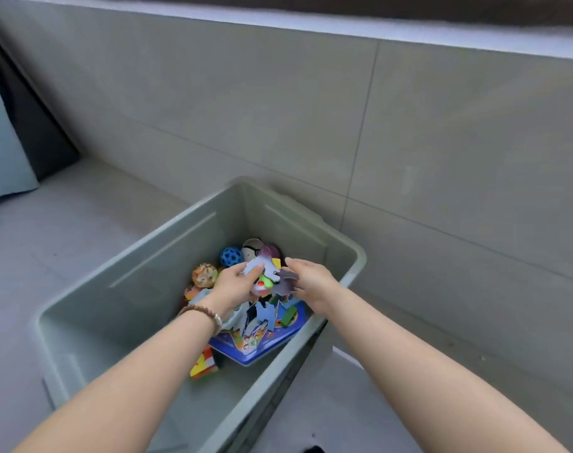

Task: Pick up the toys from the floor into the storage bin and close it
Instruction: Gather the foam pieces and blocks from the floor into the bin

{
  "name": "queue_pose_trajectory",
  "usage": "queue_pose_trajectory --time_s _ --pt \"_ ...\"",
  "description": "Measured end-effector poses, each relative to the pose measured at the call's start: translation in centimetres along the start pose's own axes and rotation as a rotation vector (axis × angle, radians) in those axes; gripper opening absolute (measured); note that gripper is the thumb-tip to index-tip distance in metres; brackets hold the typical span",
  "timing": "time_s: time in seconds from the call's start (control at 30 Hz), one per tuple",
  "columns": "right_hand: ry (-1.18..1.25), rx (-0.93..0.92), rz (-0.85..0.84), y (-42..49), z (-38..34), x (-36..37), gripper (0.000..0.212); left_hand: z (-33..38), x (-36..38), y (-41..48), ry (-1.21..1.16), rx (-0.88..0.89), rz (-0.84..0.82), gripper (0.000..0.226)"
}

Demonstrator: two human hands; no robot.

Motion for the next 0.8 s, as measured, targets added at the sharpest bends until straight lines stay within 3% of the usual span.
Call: queue_pose_trajectory --time_s 0.1,0.2,0.3,0.5,0.8 --pt "-0.134 0.013 0.034 0.8 0.3 -0.6 0.044 -2.4 -1.8 0.4 0.028 -0.090 0.048 0.063" --pt "-0.205 -0.086 0.026 -0.5 -0.7 -2.0 0.044 -3.4 -3.1 -0.2 0.236 -0.105 0.068 0.064" --pt "-0.242 -0.154 0.068 -3.2 -1.8 -4.9 0.036 -1.6 -2.6 -1.1 0.353 0.019 0.019 0.057" --pt "-0.216 -0.198 0.314 -11.4 -1.4 -15.5 0.031 5.8 2.3 -5.2 0.580 0.319 -0.140 0.055" --pt "-0.403 -0.173 0.577 -23.2 7.5 -28.6 0.037 8.0 16.2 -14.0 0.996 0.609 -0.414 0.060"
Point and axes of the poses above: each hand's wrist, its own y-axis towards the middle knuckle, its own x-axis out of the palm, z = x × y, the point moved 6 cm from there along y, towards the middle knuckle, and after that the axes turned 13 degrees about x, right-handed, at the moved point
